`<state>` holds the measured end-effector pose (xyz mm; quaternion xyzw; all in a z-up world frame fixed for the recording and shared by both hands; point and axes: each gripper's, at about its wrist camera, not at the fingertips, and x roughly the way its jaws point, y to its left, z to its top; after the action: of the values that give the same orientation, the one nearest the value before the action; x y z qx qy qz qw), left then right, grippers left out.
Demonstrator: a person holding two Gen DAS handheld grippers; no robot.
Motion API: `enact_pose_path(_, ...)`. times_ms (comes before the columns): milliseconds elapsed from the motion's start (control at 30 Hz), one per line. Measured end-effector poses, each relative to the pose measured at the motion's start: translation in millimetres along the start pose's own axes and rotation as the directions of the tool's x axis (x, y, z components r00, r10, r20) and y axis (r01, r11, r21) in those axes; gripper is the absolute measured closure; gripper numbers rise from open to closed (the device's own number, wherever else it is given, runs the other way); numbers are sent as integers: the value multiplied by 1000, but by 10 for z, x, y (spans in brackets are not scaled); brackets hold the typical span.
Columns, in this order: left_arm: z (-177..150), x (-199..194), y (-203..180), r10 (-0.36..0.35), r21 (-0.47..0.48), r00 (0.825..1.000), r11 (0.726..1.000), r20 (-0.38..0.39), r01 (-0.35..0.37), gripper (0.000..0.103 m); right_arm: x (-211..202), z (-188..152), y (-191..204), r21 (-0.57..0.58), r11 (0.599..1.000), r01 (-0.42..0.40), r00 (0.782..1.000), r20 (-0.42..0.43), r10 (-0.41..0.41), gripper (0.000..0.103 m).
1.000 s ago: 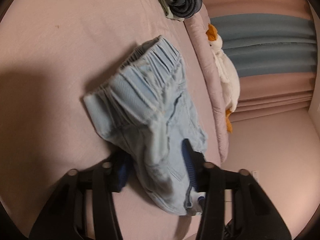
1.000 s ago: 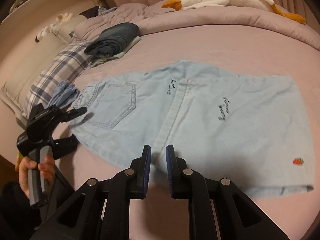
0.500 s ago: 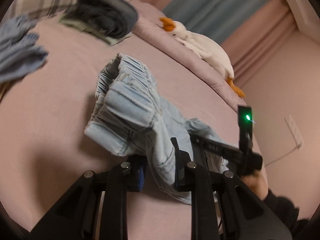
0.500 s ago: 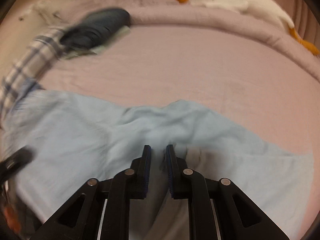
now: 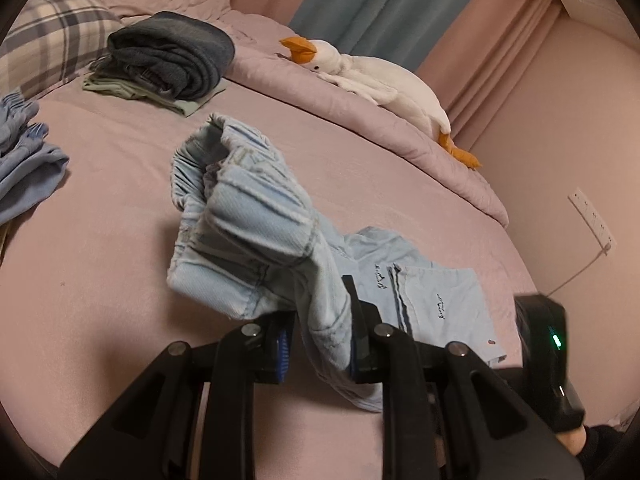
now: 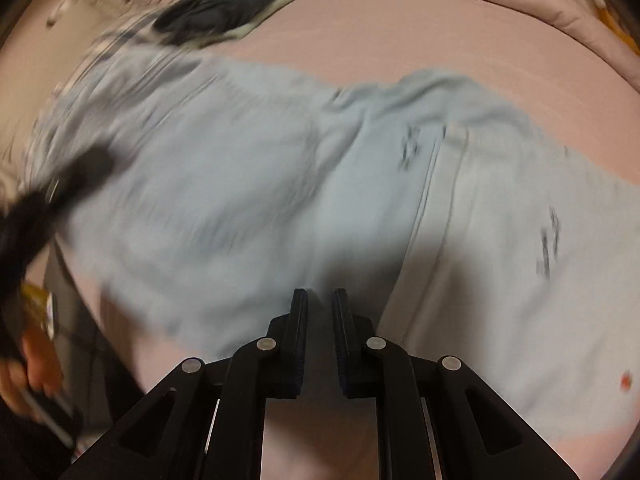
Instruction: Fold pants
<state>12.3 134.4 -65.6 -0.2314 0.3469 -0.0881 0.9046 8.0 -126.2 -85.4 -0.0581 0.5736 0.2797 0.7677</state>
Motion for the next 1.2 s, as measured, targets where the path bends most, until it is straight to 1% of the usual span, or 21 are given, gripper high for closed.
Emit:
enact_pose_path(67,25,-15,-74,7,30,1000,1000,5,-7,83,-92,-150,51,-18,999,-27,1000,6,27,89)
enact_pose_path(133,59,-29,-170,6,60,1000,998,9,-6,83,-230,-260,46,-17,996,-93,995,30,93,89)
enact_pose_path(200,87,-33,-304,4,102,1000,995,13,-5,83,-427,-308,-68,27,992,-124,986,113,120,89)
enact_pose_path(300,112,-11,-527,-19,152,1000,988,15,16,83,-639,-322,-393,118,991,-66,972,231,37,89)
enact_pose_path(367,121,26,-707,-37,191,999,981,9,35,83,-561,-323,-565,155,987,-43,977,214,9,88)
enact_pose_path(433,109,54,-845,-52,225,999,973,5,50,83,-376,-357,-694,187,982,3,988,150,-31,87)
enact_pose_path(467,92,92,-951,-58,256,998,965,0,56,83,-323,-398,-764,211,977,-27,988,156,-6,87)
enact_pose_path(533,65,167,-1059,-60,290,998,955,-14,62,83,-358,-497,-933,284,946,-158,970,223,95,82)
enact_pose_path(567,42,241,-1134,-64,305,997,950,-33,71,83,-379,-543,-1048,329,914,-238,953,260,154,78)
enact_pose_path(633,-7,356,-1230,-68,325,996,942,-61,84,83,-421,-670,-1316,428,821,-376,907,349,234,60)
enact_pose_path(667,-30,404,-1252,-68,332,995,939,-72,88,82,-445,-743,-1448,463,765,-448,876,400,270,58)
enact_pose_path(733,-111,561,-1326,-74,345,991,932,-116,110,78,-485,-909,-1713,502,615,-608,780,522,345,53)
enact_pose_path(767,-157,637,-1347,-81,344,987,930,-140,125,77,-491,-975,-1772,506,566,-651,747,558,361,47)
enact_pose_path(800,-190,708,-1363,-85,344,983,929,-162,137,73,-478,-1060,-1852,507,490,-709,698,606,382,41)
enact_pose_path(867,-282,854,-1390,-86,345,973,925,-214,158,54,-420,-1145,-1899,491,362,-793,609,673,419,36)
enact_pose_path(900,-369,958,-1394,-69,351,963,923,-262,161,36,-378,-1176,-1921,480,299,-825,565,702,433,32)
enact_pose_path(967,-493,1038,-1360,-48,360,951,919,-304,161,37,-284,-1213,-1948,469,197,-861,505,740,444,29)
enact_pose_path(1033,-570,1037,-1295,-15,377,947,915,-320,142,36,-236,-1256,-1976,476,141,-868,485,755,440,29)
enact_pose_path(1067,-587,1021,-1263,-12,375,946,916,-324,140,36,-199,-1287,-1987,469,109,-876,466,770,436,29)
enact_pose_path(1133,-595,930,-1128,-41,343,940,925,-338,164,36,-171,-1336,-1996,462,60,-885,442,792,420,29)
enact_pose_path(1200,-593,826,-966,-44,318,940,935,-338,158,36,-201,-1409,-1984,448,17,-894,417,818,395,29)
